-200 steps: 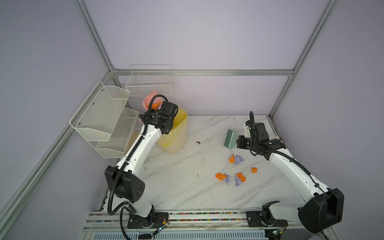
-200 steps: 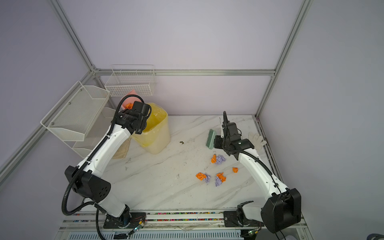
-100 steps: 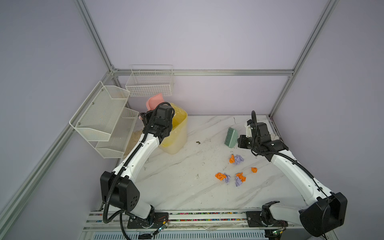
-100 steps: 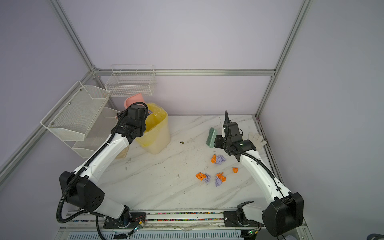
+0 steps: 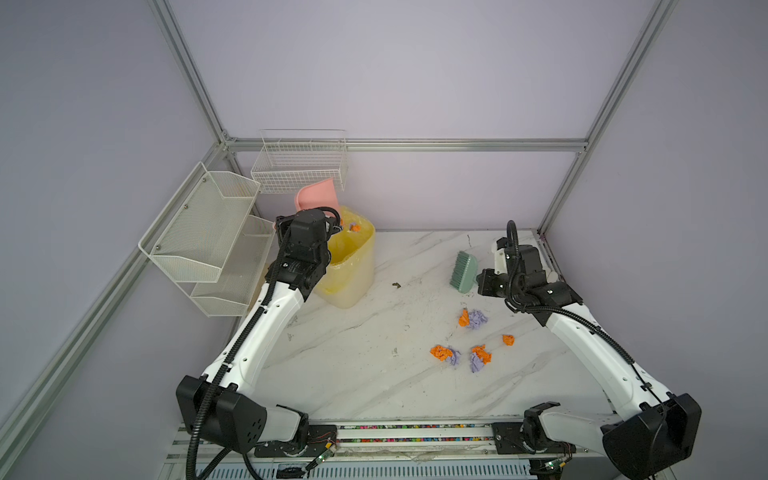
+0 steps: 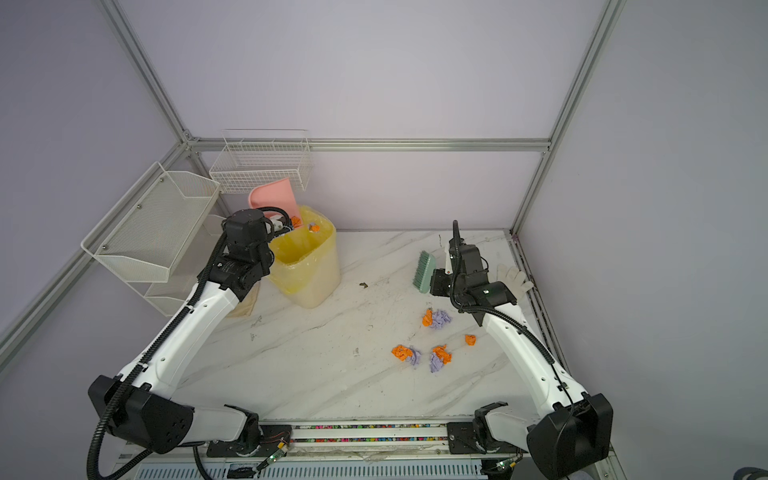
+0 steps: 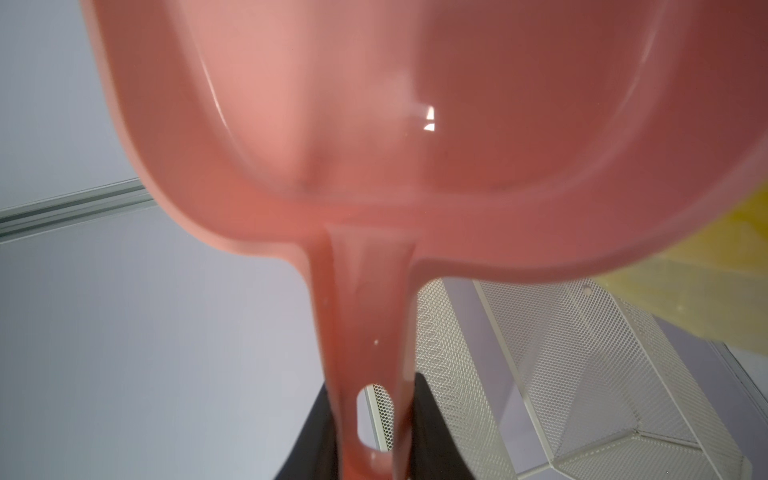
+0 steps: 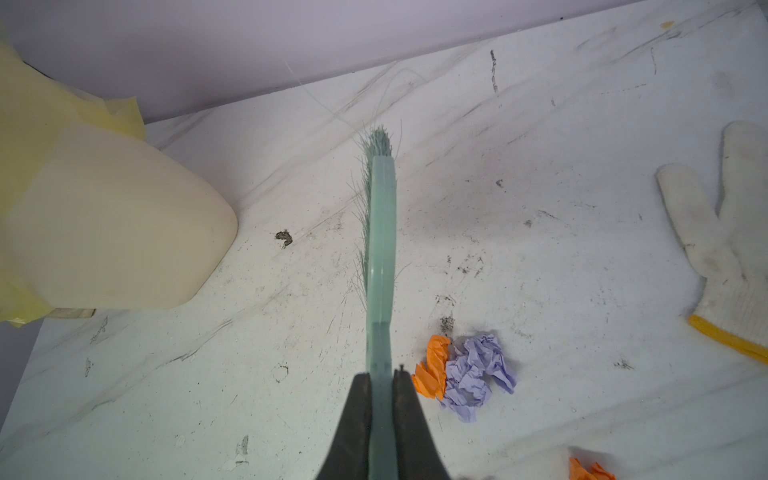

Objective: Sweep away the paper scraps from the table
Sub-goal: 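Tip the pink dustpan over the yellow bin with the left gripper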

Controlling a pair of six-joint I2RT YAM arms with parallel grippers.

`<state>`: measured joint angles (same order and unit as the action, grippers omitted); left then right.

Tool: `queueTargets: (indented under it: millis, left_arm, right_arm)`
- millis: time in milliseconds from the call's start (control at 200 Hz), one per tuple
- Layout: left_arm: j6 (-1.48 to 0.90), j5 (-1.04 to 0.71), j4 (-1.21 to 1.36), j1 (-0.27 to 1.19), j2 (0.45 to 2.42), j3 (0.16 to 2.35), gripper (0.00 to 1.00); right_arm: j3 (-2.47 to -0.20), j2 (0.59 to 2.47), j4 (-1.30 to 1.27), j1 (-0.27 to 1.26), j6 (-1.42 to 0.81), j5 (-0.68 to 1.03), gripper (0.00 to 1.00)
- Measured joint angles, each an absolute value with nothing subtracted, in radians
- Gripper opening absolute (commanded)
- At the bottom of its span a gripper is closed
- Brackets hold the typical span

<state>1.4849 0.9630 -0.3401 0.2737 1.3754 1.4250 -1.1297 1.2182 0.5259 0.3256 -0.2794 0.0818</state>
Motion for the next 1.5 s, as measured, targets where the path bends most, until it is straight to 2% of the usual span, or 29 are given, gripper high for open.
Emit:
queueTargets:
  millis: [165, 430, 535, 870, 1170, 1310, 1500]
  left_arm:
    - [1.481, 0.936, -0.415, 0.251, 1.375, 1.425, 0.00]
    - [1.508, 0.915, -0.393, 0.247, 1.372, 1.423, 0.00]
    - [1.546, 0.871, -0.323, 0.256, 1.329, 1.349, 0.00]
    - [1.552, 0.810, -0.380, 0.255, 1.287, 1.322, 0.00]
    - [1.554, 0.830, -0.219, 0.253, 1.299, 1.326, 0.00]
    - [1.518, 0.855, -0.204, 0.317, 1.305, 1.386, 0.00]
    - [1.425, 0.922, -0.210, 0.495, 1.341, 1.525, 0.00]
  right_arm:
    - [-1.130, 1.216, 0.525, 0.326, -0.278, 0.080, 0.00]
    - [-1.130, 1.199, 0.525, 0.325, -0.278, 0.067, 0.00]
    - [-1.130, 1.193, 0.521, 0.325, -0.275, 0.067, 0.00]
    - [-1.118, 1.187, 0.497, 0.326, -0.275, 0.068, 0.00]
    - [-1.116, 1.185, 0.496, 0.325, -0.276, 0.067, 0.00]
    - [-1.117, 1.184, 0.496, 0.326, -0.276, 0.063, 0.00]
    - [-1.131, 1.203, 0.511, 0.326, -0.279, 0.020, 0.00]
